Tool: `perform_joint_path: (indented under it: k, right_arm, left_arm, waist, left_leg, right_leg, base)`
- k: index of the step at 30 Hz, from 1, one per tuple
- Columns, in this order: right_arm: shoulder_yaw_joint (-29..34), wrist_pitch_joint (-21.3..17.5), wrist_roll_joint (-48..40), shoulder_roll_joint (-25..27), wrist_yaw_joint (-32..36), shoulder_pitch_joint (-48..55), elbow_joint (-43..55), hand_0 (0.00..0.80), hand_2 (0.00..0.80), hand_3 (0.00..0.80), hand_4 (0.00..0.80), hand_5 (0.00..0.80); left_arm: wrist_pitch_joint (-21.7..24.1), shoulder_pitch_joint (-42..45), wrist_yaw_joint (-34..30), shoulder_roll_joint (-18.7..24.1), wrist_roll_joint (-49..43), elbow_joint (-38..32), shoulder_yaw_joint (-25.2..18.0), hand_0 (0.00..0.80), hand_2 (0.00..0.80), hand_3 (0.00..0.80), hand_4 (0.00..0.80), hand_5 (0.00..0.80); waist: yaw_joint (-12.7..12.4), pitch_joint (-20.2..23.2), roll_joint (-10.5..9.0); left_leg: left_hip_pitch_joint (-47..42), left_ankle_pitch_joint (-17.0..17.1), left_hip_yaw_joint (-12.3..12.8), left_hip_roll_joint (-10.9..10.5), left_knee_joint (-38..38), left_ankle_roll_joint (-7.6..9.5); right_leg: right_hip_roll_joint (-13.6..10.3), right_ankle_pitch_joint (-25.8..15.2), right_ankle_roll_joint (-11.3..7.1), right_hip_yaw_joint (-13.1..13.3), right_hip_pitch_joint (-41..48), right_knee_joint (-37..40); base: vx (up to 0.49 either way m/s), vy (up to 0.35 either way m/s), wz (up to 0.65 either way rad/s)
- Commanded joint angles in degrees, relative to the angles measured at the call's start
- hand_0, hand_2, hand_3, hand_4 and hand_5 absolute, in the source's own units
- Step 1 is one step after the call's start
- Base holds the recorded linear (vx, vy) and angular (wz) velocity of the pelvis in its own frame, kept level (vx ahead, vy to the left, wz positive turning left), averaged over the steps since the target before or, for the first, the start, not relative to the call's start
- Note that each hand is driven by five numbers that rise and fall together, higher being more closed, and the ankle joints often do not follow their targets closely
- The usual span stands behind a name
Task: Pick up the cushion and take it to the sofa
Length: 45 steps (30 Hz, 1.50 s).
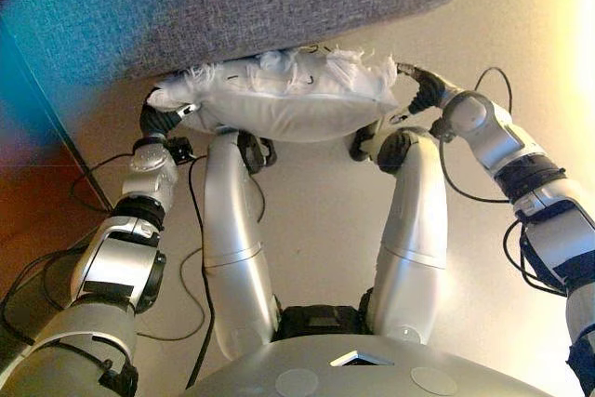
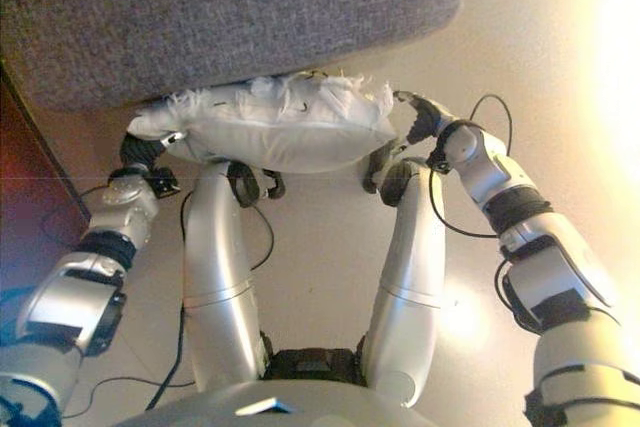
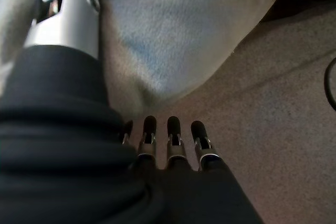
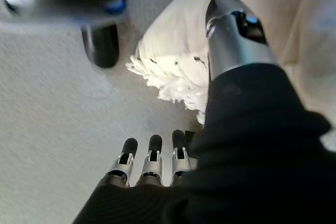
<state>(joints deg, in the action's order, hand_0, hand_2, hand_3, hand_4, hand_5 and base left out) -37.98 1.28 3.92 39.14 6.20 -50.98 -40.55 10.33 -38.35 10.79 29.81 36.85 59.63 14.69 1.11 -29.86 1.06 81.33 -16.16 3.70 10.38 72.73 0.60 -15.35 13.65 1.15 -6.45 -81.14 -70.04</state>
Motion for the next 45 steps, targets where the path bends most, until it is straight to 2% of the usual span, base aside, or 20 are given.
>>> perform_joint_path:
  k: [1,10,13,19,26,32,37,45]
  right_arm:
    - [-1.9,-1.5,0.7,0.3,-2.1,-2.7,3.3,0.0,0.0,0.0,0.0,0.0]
    - [-4.8,-1.3,3.2,-3.0,-6.3,-7.4,0.6,0.0,0.0,0.0,0.0,0.0]
    - [-5.6,-0.5,4.2,-4.0,-6.1,-8.6,0.3,0.0,0.0,0.0,0.0,0.0]
    - [-8.3,3.7,9.4,-5.6,-5.6,-10.3,-1.3,0.0,0.0,0.0,0.0,0.0]
    - [-9.3,4.6,14.1,-6.4,-3.8,-10.8,-4.3,0.0,0.0,0.0,0.0,0.0]
    - [-10.3,-0.3,16.5,-5.6,-1.1,-10.9,-4.9,0.0,0.0,0.0,0.0,0.0]
    - [-12.4,-6.5,18.4,-5.3,0.9,-12.8,-4.3,0.0,0.0,0.0,0.0,0.0]
    - [-16.7,-9.5,21.7,-4.5,2.1,-15.5,-0.2,0.0,0.0,0.0,0.0,0.0]
  left_arm:
    - [3.8,-2.4,0.0,0.4,1.1,0.8,-0.3,0.0,0.0,0.0,0.0,0.0]
    - [6.3,-5.5,-3.0,-1.1,2.0,0.5,1.4,0.0,0.0,0.0,0.0,0.0]
    - [7.9,-6.0,-3.9,-2.0,2.2,0.2,1.7,0.0,0.0,0.0,0.0,0.0]
    - [8.7,-6.9,-5.2,-3.4,1.9,-2.3,3.6,0.0,0.0,0.0,0.0,0.0]
    - [8.4,-7.0,-4.4,-3.7,2.3,-3.0,3.8,0.0,0.0,0.0,0.0,0.0]
    - [8.4,-6.8,-4.9,-2.9,2.2,-3.4,3.5,0.0,0.0,0.0,0.0,0.0]
    - [8.7,-7.6,-5.1,-2.4,2.4,-3.8,4.1,0.0,0.0,0.0,0.0,0.0]
    - [9.2,-7.1,-4.6,-2.3,2.4,-4.2,4.6,0.0,0.0,0.0,0.0,0.0]
  waist:
    - [0.7,0.1,1.08]
    - [0.4,0.1,2.14]
    - [0.4,0.1,2.36]
    - [0.2,0.1,2.93]
    - [0.0,0.1,3.24]
    - [-0.4,0.1,3.06]
    - [-1.0,0.1,2.95]
    - [-1.7,0.1,2.87]
  left_leg:
    - [-2.6,-4.3,-0.6,1.0,1.3,-2.38]
    - [-0.1,-4.0,-0.2,0.5,0.5,-2.54]
    - [0.2,-3.8,0.2,0.4,-0.2,-2.72]
    - [1.5,-3.6,0.4,0.4,-0.1,-2.94]
    - [1.4,-3.2,0.3,0.1,-0.6,-3.27]
    - [1.7,-2.4,-0.4,-0.2,-1.6,-3.53]
    - [2.4,-2.6,-1.0,-0.7,-1.3,-3.6]
    - [2.7,-2.4,-1.8,-1.0,-1.4,-3.93]
  right_leg:
    - [-1.2,0.3,-3.5,7.4,2.7,1.5]
    - [-1.0,0.8,-2.98,7.4,0.1,1.5]
    - [-0.9,1.0,-2.81,7.2,-0.5,1.7]
    - [-0.7,1.2,-2.63,7.3,-1.8,1.4]
    - [-0.3,0.8,-2.75,7.3,-1.8,1.8]
    - [-0.1,0.7,-2.7,7.0,-2.2,2.0]
    - [-0.6,1.7,-2.39,6.5,-2.5,1.3]
    - [-1.0,2.6,-1.9,5.9,-2.8,0.6]
  base:
    - [0.0,0.0,0.0]
    - [0.0,0.0,0.0]
    - [0.0,0.0,0.0]
    - [0.0,0.0,0.0]
    - [0.0,0.0,0.0]
    - [0.001,-0.025,0.0]
    - [-0.002,-0.079,0.03]
    - [0.019,-0.066,0.07]
